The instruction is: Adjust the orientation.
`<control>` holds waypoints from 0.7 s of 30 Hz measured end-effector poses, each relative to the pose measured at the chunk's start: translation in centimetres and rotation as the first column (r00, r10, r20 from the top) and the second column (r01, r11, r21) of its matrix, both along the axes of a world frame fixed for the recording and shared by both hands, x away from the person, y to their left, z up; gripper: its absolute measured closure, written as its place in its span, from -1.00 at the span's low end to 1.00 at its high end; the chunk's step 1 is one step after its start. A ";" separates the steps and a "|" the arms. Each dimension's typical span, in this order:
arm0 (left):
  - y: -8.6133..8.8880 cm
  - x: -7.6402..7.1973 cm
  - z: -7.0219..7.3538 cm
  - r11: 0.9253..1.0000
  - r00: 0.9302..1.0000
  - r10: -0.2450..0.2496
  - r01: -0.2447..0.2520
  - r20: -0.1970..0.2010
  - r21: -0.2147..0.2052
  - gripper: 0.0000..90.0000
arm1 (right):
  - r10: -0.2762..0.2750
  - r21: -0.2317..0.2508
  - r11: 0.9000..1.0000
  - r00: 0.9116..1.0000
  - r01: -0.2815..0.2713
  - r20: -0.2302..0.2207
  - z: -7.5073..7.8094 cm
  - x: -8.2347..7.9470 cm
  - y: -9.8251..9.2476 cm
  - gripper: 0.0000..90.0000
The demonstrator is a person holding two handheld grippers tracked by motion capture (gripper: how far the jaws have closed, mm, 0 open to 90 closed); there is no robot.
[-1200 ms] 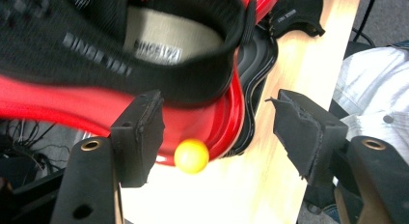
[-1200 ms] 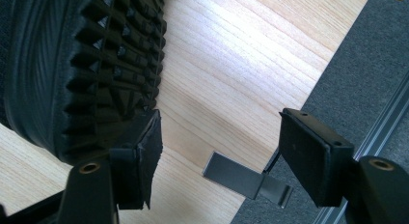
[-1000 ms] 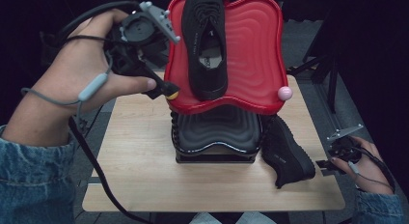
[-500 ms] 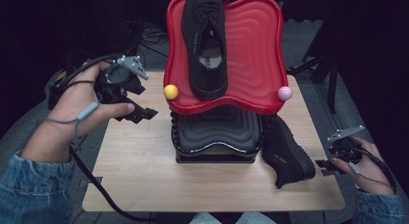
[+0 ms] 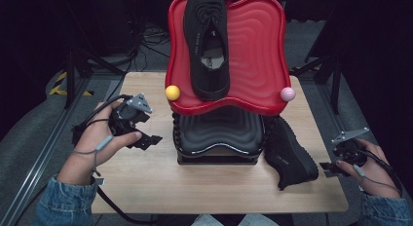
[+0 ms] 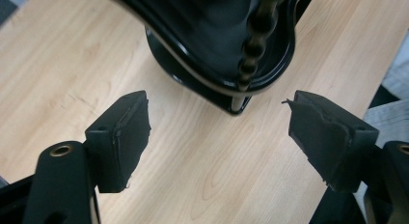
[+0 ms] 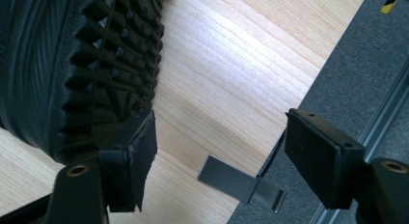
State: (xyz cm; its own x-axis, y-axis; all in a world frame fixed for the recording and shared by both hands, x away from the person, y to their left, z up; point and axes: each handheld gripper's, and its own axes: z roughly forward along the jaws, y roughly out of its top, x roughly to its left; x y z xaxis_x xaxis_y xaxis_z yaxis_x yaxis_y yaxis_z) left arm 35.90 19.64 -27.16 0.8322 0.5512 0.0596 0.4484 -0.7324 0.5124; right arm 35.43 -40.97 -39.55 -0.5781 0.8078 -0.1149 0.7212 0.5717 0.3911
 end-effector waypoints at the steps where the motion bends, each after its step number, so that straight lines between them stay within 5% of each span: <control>1: -0.1 0.1 -0.7 1.000 1.000 0.008 -0.008 -0.004 0.010 -0.49 | -0.001 -0.008 1.000 1.000 0.001 -0.002 0.0 0.0 0.0 -0.38; 5: -0.4 0.3 -3.0 1.000 1.000 0.004 -0.004 0.001 0.027 -0.50 | -0.002 -0.034 0.999 1.000 0.001 -0.019 0.1 -0.1 0.4 -0.38; 9: -0.6 0.0 -5.0 0.999 0.999 -0.031 0.031 -0.017 -0.012 -0.50 | 0.006 -0.031 0.999 1.000 -0.006 -0.017 0.1 -0.1 0.6 -0.38; 15: -0.3 -0.5 -6.7 1.000 1.000 0.015 -0.015 -0.009 0.025 -0.51 | 0.006 -0.029 1.000 1.000 -0.007 -0.027 0.0 -0.2 0.6 -0.38; 16: -0.2 -0.6 -7.3 1.000 1.000 0.022 -0.022 -0.008 -0.004 -0.51 | -0.003 -0.025 1.000 1.000 0.002 -0.028 0.0 -0.3 0.6 -0.38; 18: -0.2 -0.5 -7.7 1.000 0.999 0.018 -0.019 -0.043 -0.005 -0.51 | -0.013 -0.007 1.000 0.999 0.013 -0.036 0.1 -0.4 0.5 -0.36; 21: -0.3 -0.5 -8.0 0.999 0.999 0.032 -0.031 -0.037 0.019 -0.51 | -0.026 0.016 1.000 0.999 0.027 -0.034 0.4 -0.5 0.3 -0.36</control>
State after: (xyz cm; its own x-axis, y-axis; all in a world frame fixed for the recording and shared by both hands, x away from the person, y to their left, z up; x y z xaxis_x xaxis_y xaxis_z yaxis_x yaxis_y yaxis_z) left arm 35.42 19.39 -35.21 0.8163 0.5763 0.0391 0.4900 -0.7267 0.4815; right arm 34.94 -40.72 -39.20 -0.5599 0.8245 -0.0818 0.7489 0.5459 0.3757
